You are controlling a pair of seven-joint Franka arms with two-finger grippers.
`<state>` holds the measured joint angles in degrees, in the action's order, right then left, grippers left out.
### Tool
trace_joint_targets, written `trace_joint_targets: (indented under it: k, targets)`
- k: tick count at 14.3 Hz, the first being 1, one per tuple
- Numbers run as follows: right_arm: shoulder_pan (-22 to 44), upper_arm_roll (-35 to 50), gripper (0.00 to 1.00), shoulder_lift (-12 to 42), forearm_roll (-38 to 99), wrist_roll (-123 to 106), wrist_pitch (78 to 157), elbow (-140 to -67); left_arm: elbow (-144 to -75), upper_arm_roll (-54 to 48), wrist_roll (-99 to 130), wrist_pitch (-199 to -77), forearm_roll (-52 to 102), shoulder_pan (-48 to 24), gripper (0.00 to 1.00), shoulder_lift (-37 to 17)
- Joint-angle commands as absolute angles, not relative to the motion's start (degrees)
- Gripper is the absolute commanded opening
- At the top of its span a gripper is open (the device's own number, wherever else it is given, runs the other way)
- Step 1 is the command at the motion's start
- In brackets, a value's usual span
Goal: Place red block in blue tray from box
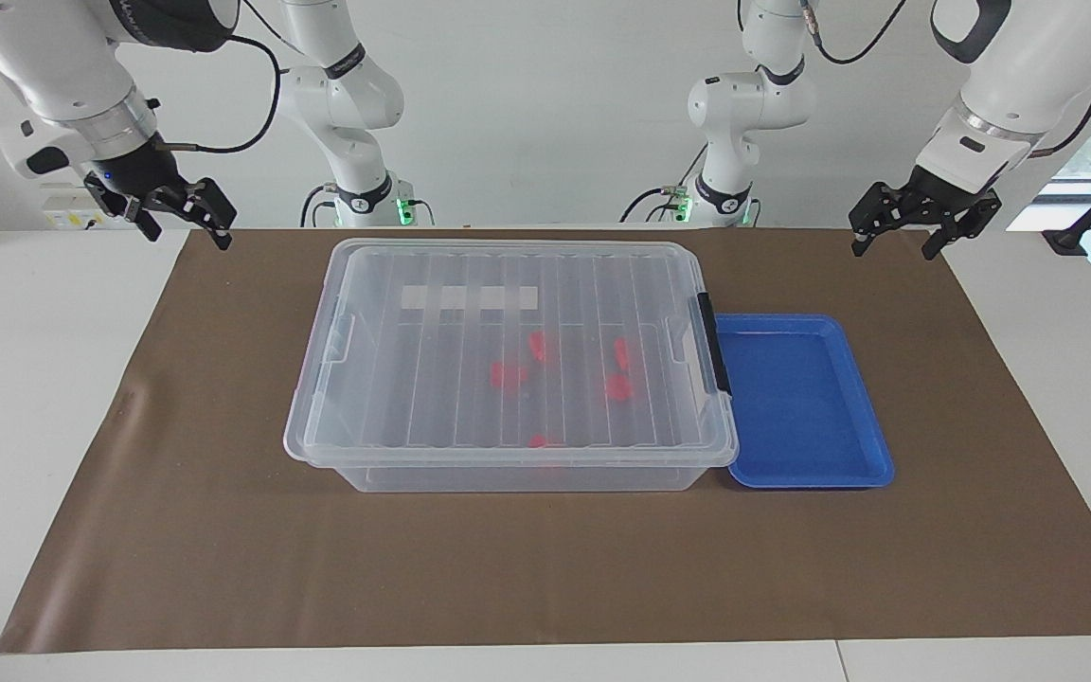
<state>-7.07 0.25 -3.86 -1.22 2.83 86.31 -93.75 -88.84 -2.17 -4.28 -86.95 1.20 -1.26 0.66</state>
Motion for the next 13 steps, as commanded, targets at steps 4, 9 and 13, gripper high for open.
trace_joint_targets:
  k: [4, 9, 13]
  targets:
    - [-6.9, 0.4, 1.0, -3.7, -2.1, 1.5, 86.9, -93.6, -89.5, -2.0, -4.7, -86.7, 0.7, -1.5, 1.0, 1.5]
    - [-6.9, 2.5, 1.0, -3.4, -1.1, 5.6, 89.9, -94.5, -90.2, -2.0, -4.3, -86.1, 0.7, -1.2, 1.0, 2.4]
    - [-6.9, 6.7, 1.0, -2.5, -1.2, 9.0, 93.5, -96.4, -91.8, -1.9, -4.1, -86.8, 0.8, -1.0, 1.0, 3.3]
